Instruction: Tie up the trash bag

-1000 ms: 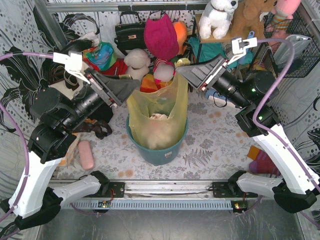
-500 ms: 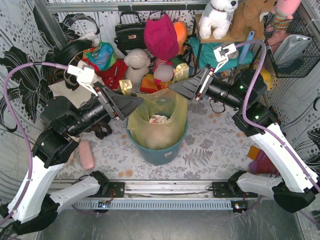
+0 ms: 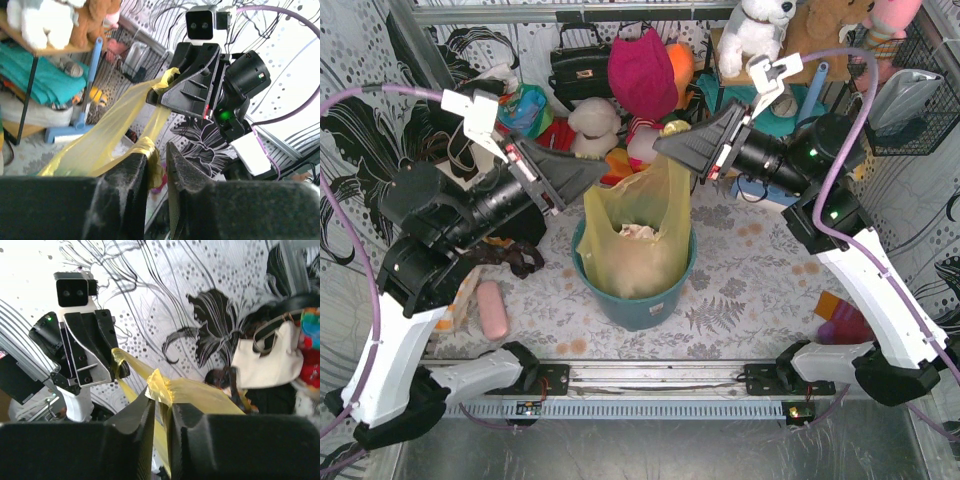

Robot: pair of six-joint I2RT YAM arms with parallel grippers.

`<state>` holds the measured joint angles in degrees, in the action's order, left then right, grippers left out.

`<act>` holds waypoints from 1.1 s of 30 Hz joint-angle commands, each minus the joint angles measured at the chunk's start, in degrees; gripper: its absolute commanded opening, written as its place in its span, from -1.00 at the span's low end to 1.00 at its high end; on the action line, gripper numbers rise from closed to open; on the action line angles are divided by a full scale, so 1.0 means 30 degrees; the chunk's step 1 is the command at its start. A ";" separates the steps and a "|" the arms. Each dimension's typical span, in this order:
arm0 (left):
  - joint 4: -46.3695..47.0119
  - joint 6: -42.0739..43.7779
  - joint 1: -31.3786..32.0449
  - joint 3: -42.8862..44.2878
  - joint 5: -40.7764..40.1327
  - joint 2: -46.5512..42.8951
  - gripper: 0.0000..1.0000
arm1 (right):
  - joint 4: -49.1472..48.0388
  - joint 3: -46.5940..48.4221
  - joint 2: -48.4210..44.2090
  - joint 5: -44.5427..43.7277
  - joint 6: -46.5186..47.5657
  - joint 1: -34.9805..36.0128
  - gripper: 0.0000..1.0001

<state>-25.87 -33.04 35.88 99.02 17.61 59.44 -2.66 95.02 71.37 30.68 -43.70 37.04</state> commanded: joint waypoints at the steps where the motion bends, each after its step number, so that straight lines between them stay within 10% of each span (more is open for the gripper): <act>1: -0.0171 0.1506 -0.0124 0.3640 -0.0599 0.1680 -0.55 | -0.0127 0.3169 0.0551 -0.1126 0.0485 -0.0041 -0.91; 10: -0.1482 0.2598 -0.0123 0.7468 -0.3597 0.3587 -0.86 | 0.3011 0.6613 0.0729 -0.5081 0.2903 -0.0043 -1.00; 21: -0.0553 0.2243 -0.0123 0.2734 -0.3656 0.1795 -0.84 | 0.1710 -0.2237 -0.3731 -0.6703 0.2088 -0.0041 -1.00; 29: 0.1705 0.0827 -0.0131 -0.2108 -0.2318 0.0242 -0.44 | 0.0671 -0.5831 -0.5157 -0.6483 0.0864 -0.0041 -1.00; 33: 0.2576 0.0310 -0.0123 -0.3724 -0.1671 -0.0527 0.01 | 0.0255 -0.6560 -0.5447 -0.6266 0.0589 -0.0041 -0.64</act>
<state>-25.23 -30.17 35.88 90.50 9.80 60.86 3.42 76.34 57.52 11.51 -40.14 37.04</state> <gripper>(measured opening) 0.465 0.111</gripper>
